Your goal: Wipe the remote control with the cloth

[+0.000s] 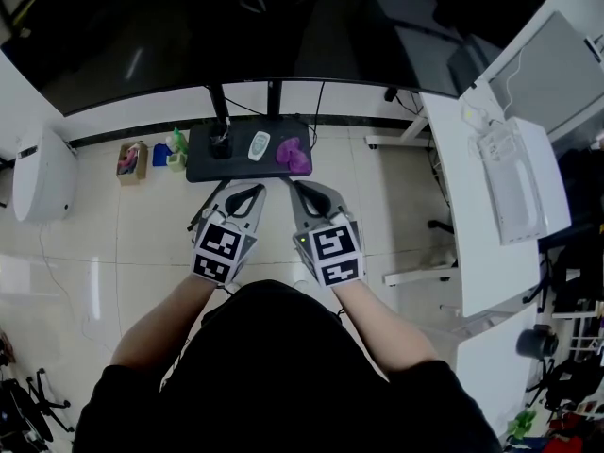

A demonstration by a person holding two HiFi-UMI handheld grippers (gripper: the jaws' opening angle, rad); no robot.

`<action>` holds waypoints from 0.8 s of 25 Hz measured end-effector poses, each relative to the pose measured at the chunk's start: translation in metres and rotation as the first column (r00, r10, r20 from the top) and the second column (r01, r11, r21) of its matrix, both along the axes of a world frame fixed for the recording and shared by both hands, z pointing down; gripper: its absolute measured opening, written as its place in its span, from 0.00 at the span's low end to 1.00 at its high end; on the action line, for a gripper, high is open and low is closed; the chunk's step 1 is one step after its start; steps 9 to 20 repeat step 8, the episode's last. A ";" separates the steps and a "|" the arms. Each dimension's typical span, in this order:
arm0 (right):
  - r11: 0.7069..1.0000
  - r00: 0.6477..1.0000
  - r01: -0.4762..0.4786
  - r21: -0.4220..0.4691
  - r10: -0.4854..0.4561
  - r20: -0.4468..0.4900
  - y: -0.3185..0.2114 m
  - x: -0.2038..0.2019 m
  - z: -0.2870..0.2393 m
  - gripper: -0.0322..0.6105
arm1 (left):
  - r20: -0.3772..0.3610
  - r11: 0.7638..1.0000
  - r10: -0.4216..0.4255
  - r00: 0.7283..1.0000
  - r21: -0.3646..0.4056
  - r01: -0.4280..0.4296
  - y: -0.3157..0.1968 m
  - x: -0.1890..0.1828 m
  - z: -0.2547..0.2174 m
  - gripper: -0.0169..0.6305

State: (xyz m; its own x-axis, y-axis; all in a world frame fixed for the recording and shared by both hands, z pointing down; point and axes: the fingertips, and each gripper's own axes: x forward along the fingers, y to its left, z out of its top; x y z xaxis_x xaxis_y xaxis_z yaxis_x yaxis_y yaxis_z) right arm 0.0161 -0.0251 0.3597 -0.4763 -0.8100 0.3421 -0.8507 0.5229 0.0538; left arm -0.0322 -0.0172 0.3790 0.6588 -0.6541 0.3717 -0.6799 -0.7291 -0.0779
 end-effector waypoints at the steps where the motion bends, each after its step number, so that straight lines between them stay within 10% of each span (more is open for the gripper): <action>1: 1.000 1.000 0.000 0.001 0.000 -0.001 0.000 0.000 0.000 0.08 | 0.000 1.000 0.001 1.000 0.000 -0.001 0.000 0.001 0.000 0.03; 20: 1.000 1.000 0.001 0.002 -0.001 -0.005 0.003 0.001 -0.001 0.08 | -0.001 1.000 -0.001 1.000 0.002 0.001 0.003 0.002 0.000 0.03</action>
